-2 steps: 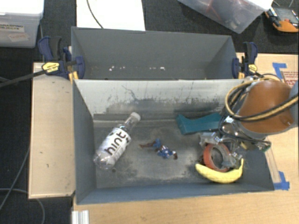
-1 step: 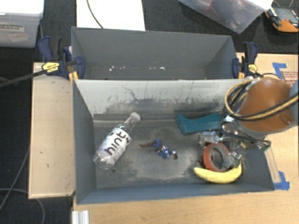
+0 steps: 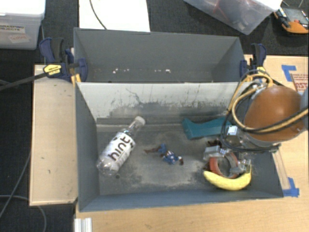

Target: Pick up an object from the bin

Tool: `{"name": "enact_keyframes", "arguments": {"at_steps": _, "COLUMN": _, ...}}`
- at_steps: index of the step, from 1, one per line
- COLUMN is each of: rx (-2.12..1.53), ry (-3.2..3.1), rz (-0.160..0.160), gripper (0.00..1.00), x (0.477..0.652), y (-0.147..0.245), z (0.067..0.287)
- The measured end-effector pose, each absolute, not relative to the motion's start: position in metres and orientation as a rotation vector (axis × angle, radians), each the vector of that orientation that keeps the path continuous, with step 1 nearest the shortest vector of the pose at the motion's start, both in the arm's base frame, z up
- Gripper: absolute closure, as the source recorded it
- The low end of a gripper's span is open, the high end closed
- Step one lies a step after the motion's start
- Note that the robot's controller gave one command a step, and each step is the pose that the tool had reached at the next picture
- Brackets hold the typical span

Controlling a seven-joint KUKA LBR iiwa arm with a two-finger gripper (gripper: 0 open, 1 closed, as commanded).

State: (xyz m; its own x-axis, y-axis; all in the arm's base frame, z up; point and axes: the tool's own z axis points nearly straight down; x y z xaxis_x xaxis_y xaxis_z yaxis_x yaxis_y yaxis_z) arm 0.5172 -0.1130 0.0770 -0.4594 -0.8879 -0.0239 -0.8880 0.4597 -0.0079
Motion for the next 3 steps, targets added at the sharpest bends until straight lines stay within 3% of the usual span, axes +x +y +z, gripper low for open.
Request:
{"name": "enact_keyframes", "arguments": {"at_steps": 1, "rx": -1.215, "ry": 2.872, "rz": 0.001, "gripper": 0.0, "x": 0.52, "y": -0.118, "z": 0.081}}
{"name": "enact_keyframes", "arguments": {"at_steps": 2, "rx": -1.61, "ry": 2.664, "rz": 0.014, "gripper": 1.0, "x": 0.523, "y": -0.102, "z": 0.071}}
{"name": "enact_keyframes", "arguments": {"at_steps": 3, "rx": -1.607, "ry": 2.666, "rz": 0.014, "gripper": 1.0, "x": 0.523, "y": -0.102, "z": 0.072}}
